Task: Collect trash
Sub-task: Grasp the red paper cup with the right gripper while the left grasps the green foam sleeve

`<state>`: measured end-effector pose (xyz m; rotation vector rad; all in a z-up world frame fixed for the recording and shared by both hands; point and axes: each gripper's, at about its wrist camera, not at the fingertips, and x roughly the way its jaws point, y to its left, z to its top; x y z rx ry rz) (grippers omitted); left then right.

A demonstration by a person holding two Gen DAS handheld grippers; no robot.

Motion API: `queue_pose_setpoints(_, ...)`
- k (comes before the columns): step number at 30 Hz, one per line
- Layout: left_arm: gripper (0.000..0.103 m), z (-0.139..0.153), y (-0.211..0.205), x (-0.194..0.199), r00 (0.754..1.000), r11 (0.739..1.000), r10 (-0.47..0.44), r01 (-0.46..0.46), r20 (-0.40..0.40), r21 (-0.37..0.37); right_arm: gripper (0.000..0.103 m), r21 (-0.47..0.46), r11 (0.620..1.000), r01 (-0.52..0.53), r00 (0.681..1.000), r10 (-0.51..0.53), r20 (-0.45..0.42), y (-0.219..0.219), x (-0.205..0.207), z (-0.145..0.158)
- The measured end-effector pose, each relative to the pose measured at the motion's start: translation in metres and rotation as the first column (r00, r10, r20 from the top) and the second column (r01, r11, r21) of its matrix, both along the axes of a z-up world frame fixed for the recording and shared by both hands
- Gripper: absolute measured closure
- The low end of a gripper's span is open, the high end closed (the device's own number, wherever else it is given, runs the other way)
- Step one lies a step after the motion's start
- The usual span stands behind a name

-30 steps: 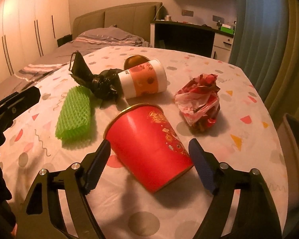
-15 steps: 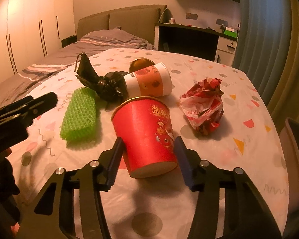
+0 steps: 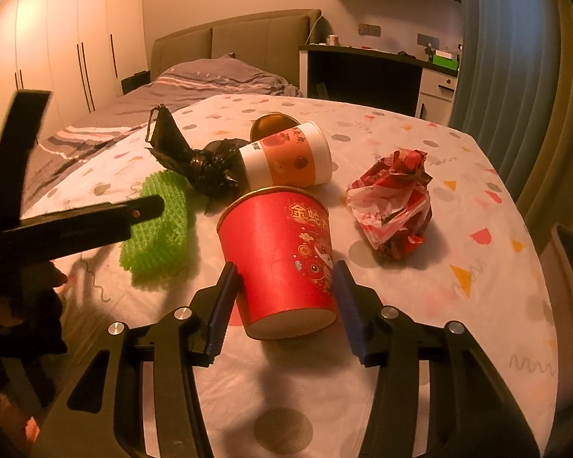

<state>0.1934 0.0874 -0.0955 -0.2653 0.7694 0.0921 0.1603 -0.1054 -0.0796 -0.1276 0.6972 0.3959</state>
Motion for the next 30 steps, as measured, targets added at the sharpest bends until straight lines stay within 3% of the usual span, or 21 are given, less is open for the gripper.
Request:
queue_pose_setpoints(1, 0.028, -0.002, 0.0, 0.003, 1.0, 1.0, -0.002, 0.002, -0.013, -0.005, 0.051, 0.002, 1.0, -0.001, 1.0, 0.001, -0.001, 0.0, 0.0, 0.0)
queue_pose_setpoints(4, 0.049, -0.009, 0.0, 0.009, 0.998, 1.0, -0.012, 0.011, -0.055, -0.025, 0.045, 0.008, 1.0, -0.002, 1.0, 0.002, -0.01, 0.0, 0.002, -0.001)
queue_pose_setpoints(6, 0.068, -0.01, 0.003, 0.009, 0.998, 0.999, -0.014, 0.011, -0.055, -0.045, 0.043, 0.012, 1.0, -0.005, 1.0, 0.005, -0.014, 0.001, 0.003, -0.001)
queue_pose_setpoints(11, 0.085, -0.01, 0.004, 0.006, 0.999, 0.998, -0.02, 0.017, -0.04, -0.064, 0.036, 0.029, 1.0, -0.012, 0.999, 0.013, -0.03, 0.004, 0.007, -0.001)
queue_pose_setpoints(22, 0.087, 0.007, 0.011, -0.032, 0.997, 0.991, -0.06, 0.064, 0.039, -0.12, 0.034, 0.021, 1.0, -0.014, 0.998, 0.015, -0.061, 0.016, 0.024, -0.002)
queue_pose_setpoints(30, 0.087, 0.016, 0.014, -0.043, 0.994, 0.989, -0.076, 0.084, 0.075, -0.121, 0.047, 0.002, 1.0, -0.016, 0.999, 0.016, -0.043, 0.021, 0.024, -0.003)
